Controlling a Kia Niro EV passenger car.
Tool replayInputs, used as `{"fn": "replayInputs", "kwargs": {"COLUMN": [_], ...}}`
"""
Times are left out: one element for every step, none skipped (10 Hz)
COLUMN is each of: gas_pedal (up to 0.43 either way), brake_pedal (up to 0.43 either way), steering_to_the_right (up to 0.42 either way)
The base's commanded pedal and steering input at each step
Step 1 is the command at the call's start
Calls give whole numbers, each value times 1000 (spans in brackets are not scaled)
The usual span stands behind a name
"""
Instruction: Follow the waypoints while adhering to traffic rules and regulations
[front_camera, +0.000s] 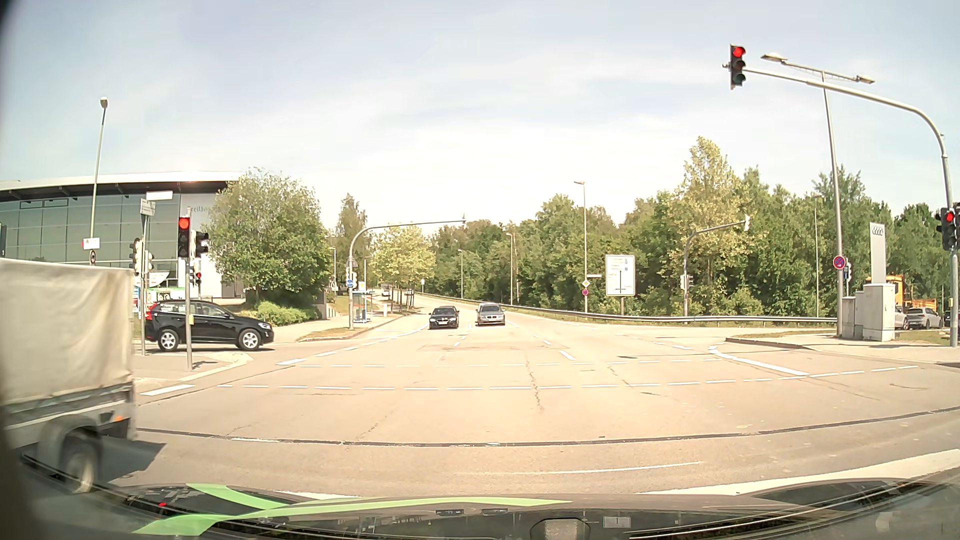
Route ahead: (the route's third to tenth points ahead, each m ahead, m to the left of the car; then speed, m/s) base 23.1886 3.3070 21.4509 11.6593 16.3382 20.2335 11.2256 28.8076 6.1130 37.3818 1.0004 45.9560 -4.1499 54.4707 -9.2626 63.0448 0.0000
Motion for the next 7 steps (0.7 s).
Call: {"fn": "replayInputs", "kwargs": {"gas_pedal": [0, 0, 0, 0, 0, 0, 0], "brake_pedal": [213, 213, 213, 213, 213, 213, 213], "steering_to_the_right": [8, 8, 8, 8, 8, 8, 8]}}
